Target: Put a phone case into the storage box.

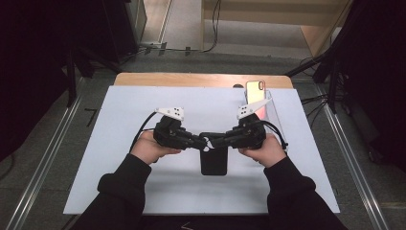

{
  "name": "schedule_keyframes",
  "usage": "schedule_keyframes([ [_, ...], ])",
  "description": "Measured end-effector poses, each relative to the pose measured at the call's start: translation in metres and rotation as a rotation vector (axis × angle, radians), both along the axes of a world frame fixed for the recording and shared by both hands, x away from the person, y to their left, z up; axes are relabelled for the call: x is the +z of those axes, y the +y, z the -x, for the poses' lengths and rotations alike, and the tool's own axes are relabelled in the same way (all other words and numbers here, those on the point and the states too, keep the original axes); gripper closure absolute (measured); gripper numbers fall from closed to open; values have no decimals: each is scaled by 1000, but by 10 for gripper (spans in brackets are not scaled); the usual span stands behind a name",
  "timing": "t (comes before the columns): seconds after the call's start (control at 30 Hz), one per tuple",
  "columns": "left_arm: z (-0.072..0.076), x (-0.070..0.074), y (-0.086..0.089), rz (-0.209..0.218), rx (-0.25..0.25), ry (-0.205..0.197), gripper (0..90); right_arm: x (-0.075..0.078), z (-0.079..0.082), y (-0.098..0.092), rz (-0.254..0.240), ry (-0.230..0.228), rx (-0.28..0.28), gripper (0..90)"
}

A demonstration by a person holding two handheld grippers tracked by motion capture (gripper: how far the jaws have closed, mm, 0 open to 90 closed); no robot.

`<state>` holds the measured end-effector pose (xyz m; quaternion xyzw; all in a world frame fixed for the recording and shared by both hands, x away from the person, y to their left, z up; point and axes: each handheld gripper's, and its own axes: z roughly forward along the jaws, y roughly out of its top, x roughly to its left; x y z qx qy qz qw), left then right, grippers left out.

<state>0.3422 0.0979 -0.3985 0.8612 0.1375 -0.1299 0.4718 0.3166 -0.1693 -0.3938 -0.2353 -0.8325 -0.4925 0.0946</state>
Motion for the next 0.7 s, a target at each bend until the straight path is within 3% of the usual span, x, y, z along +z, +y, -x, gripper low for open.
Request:
schedule_keyframes([
  [0.1,1,2,0,7,9,11,778,1,0,0,-16,-3,-25,679],
  [0.27,2,4,3,1,24,12,778,3,3,0,-29,-73,-89,423],
  [0.3,2,6,5,-2,35,15,777,4,3,-1,-29,-101,-124,370],
  [0.37,2,7,6,-10,60,46,777,5,2,-3,-28,-91,-161,350],
  [0.5,-1,10,14,-11,115,30,776,6,0,-6,-48,-74,-225,273],
  [0.7,-6,14,26,-24,227,45,774,3,2,-5,-9,-92,-294,272],
])
